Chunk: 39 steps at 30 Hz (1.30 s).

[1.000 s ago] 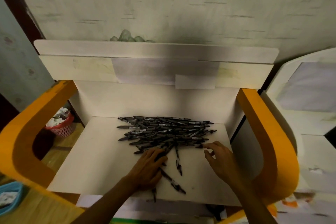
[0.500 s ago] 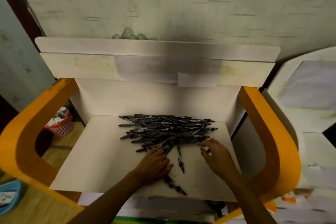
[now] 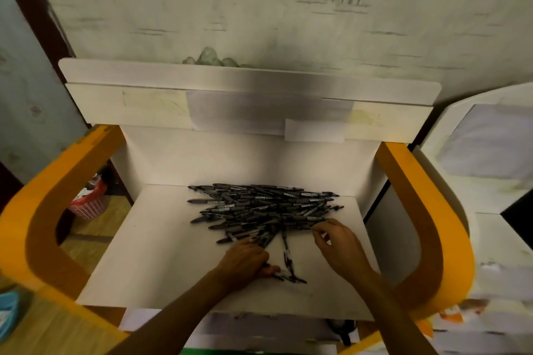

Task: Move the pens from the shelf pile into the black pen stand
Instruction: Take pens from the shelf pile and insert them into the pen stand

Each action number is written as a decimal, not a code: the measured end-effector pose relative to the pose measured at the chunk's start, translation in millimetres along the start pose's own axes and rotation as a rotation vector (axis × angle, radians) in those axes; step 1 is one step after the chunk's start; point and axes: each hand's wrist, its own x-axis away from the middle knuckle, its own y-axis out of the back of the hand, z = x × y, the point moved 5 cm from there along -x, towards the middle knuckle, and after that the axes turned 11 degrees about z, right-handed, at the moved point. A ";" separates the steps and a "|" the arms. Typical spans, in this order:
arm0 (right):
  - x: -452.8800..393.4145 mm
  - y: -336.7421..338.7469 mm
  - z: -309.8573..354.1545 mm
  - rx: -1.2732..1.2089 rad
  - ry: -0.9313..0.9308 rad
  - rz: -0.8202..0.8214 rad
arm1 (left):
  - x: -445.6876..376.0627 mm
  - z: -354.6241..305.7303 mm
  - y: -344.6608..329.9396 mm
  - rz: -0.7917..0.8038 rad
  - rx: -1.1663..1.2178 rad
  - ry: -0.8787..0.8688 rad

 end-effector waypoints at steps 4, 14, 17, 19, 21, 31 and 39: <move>-4.1 7.7 6.5 -0.026 -0.014 -0.049 | -5.5 11.3 20.0 -0.071 0.262 0.196; -18.0 4.0 33.6 -0.072 0.017 -0.127 | 28.0 72.9 68.9 -0.589 1.233 0.833; -18.5 -4.8 39.4 -0.082 0.028 -0.126 | 45.6 88.9 68.9 -0.646 1.320 0.861; -16.6 -10.4 42.7 -0.071 0.032 -0.135 | 53.8 92.3 62.2 -0.621 1.302 0.834; -14.1 -14.3 45.6 -0.061 0.030 -0.155 | 58.4 91.6 56.5 -0.609 1.288 0.827; -8.6 -13.6 52.6 -0.032 -0.002 -0.138 | 47.7 107.9 81.7 -0.610 1.176 0.766; -13.2 -15.7 57.6 -0.035 -0.007 -0.133 | 47.0 118.9 76.0 -0.681 1.170 0.840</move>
